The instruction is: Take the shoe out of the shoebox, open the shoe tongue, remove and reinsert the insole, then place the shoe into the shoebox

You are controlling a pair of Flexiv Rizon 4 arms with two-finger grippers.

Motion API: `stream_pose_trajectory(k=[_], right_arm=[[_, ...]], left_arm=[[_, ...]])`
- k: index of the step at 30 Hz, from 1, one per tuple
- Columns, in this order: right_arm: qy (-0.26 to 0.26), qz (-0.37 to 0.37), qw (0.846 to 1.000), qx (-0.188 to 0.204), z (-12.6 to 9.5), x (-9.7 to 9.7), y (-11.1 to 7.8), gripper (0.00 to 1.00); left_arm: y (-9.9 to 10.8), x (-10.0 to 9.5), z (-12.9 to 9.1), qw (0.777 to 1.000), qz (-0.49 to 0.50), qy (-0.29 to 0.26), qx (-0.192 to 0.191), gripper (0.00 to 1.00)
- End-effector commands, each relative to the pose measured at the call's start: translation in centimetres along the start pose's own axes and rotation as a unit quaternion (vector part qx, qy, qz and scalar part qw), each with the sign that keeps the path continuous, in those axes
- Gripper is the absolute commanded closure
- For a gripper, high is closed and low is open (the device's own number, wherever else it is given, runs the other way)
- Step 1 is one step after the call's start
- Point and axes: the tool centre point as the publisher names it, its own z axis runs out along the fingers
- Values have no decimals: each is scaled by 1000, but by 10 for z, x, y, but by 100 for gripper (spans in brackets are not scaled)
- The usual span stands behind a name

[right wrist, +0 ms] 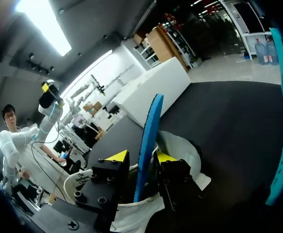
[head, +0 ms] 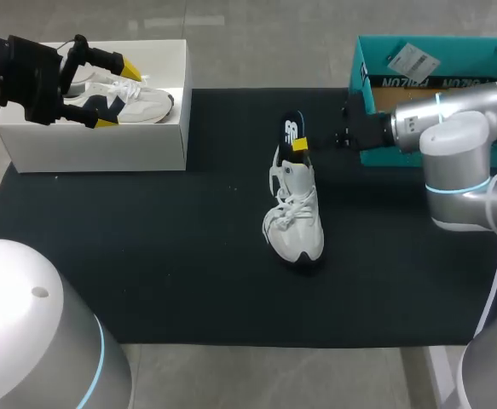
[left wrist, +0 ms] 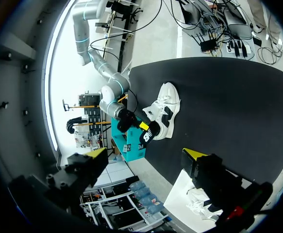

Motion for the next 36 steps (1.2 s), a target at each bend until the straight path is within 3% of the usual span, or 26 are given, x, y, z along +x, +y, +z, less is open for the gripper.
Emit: stream_pose_trajectory(k=[1,7,18,24,26,27,31,36], right_arm=[[0,-1,1000,8,-1,-4,6,99],[-2,19,1000,8,2,-5,-1,100],[12,70,997,18,15,-1,-38,100],[12,80,997,16,15,3,-46,100],[5,73,997,10,13,3,-41,62],[3,69,998,10,13,3,-37,57],[0,52,999,11,10,3,-24,54],[1,40,999,13,6,2,-11,64]], left_arm=[[1,-1,0,1000,0,2,1,0],[1,-1,0,1000,0,2,1,0],[1,-1,0,1000,0,2,1,0],[1,-1,0,1000,0,2,1,0],[1,-1,0,1000,0,2,1,0],[1,-1,0,1000,0,2,1,0],[1,-1,0,1000,0,2,1,0],[1,-1,0,1000,0,2,1,0]])
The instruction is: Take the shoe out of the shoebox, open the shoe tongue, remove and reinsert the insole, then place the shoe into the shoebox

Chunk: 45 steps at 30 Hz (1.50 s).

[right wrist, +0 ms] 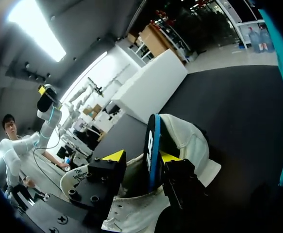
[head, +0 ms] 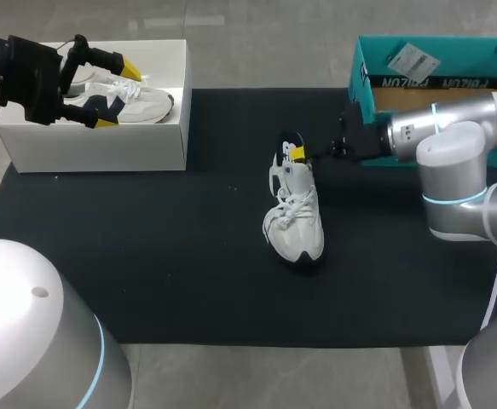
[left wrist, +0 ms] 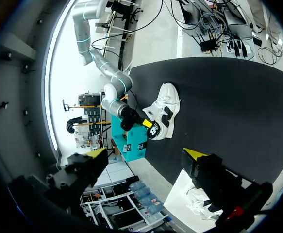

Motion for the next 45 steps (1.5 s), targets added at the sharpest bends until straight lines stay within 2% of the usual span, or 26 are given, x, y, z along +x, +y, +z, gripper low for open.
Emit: stream_pose_trajectory(k=[1,5,6,14,29,37,38,39,42,45], right_arm=[[-1,-4,1000,11,-4,-2,10,67],[-7,-8,1000,14,-9,-9,16,89],[-10,-8,1000,13,-10,-10,18,100],[-7,-4,1000,18,-7,-18,18,100],[-10,47,998,32,3,0,-22,100],[-14,53,998,35,2,4,-27,100],[-16,52,998,34,2,4,-26,93],[-18,49,998,33,1,5,-25,73],[-22,42,998,34,0,7,-19,62],[-26,37,998,35,-3,11,-14,62]], left_arm=[[1,-1,0,1000,0,2,1,0],[1,-1,0,1000,0,2,1,0],[1,-1,0,1000,0,2,1,0],[1,-1,0,1000,0,2,1,0],[1,-1,0,1000,0,2,1,0],[1,-1,0,1000,0,2,1,0],[1,-1,0,1000,0,2,1,0],[1,-1,0,1000,0,2,1,0],[1,-1,0,1000,0,2,1,0],[1,-1,0,1000,0,2,1,0]])
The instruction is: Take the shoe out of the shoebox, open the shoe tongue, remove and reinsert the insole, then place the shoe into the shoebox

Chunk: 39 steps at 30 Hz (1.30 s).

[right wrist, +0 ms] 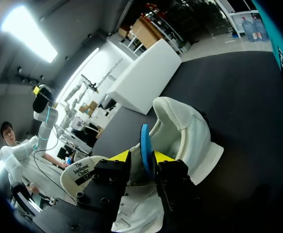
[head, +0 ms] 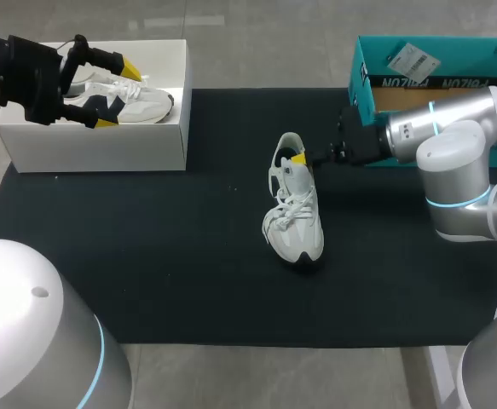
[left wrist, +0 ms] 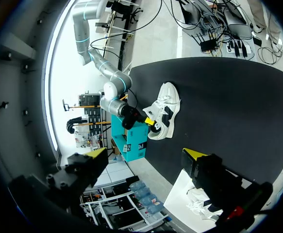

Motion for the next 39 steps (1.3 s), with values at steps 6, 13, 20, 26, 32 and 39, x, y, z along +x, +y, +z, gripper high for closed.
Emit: stream_pose_trajectory(k=[6,13,20,26,32,39], right_arm=[[-18,-10,1000,6,-8,14,11,63],[-31,-2,999,7,-11,18,12,62],[-56,9,998,11,-19,29,22,58],[-84,29,996,12,-28,34,28,59],[-130,71,989,3,-36,42,35,100],[-214,156,964,11,-33,40,36,100]], left_arm=[[1,-1,0,1000,0,2,1,0],[1,-1,0,1000,0,2,1,0],[1,-1,0,1000,0,2,1,0],[1,-1,0,1000,0,2,1,0],[1,-1,0,1000,0,2,1,0],[1,-1,0,1000,0,2,1,0]])
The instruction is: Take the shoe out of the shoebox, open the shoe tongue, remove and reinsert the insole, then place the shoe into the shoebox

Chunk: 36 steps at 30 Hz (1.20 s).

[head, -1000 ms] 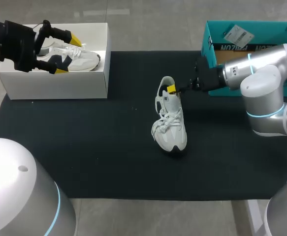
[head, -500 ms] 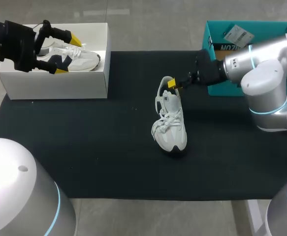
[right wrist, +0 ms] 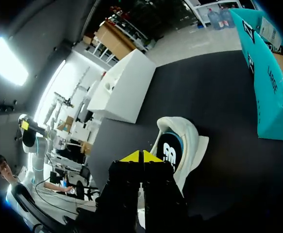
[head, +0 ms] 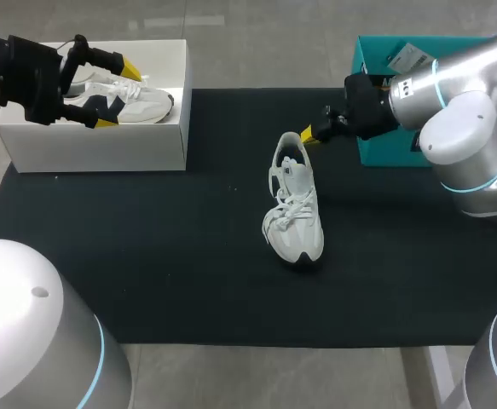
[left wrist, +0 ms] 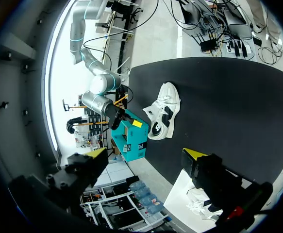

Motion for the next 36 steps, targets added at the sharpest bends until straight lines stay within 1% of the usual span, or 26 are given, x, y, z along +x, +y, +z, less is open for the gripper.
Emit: stream_pose_trajectory(k=[1,3,6,8,9,13,16,32,34,36], right_arm=[[-106,37,994,13,4,3,0,100],[-117,46,992,20,6,0,0,100],[-154,55,986,34,9,-3,2,100],[-190,54,979,41,8,-4,3,100],[-219,51,973,43,8,-3,4,100],[-262,50,963,25,9,-3,6,100],[-290,52,955,26,11,-4,6,100],[-293,52,954,25,11,-4,5,100],[-318,49,946,43,24,-10,12,100],[-332,48,941,47,39,-16,15,100]], left_arm=[[1,-1,0,1000,0,2,1,0],[1,-1,0,1000,0,2,1,0],[1,-1,0,1000,0,2,1,0],[1,-1,0,1000,0,2,1,0],[1,-1,0,1000,0,2,1,0],[1,-1,0,1000,0,2,1,0],[1,-1,0,1000,0,2,1,0],[1,-1,0,1000,0,2,1,0],[1,-1,0,1000,0,2,1,0],[1,-1,0,1000,0,2,1,0]])
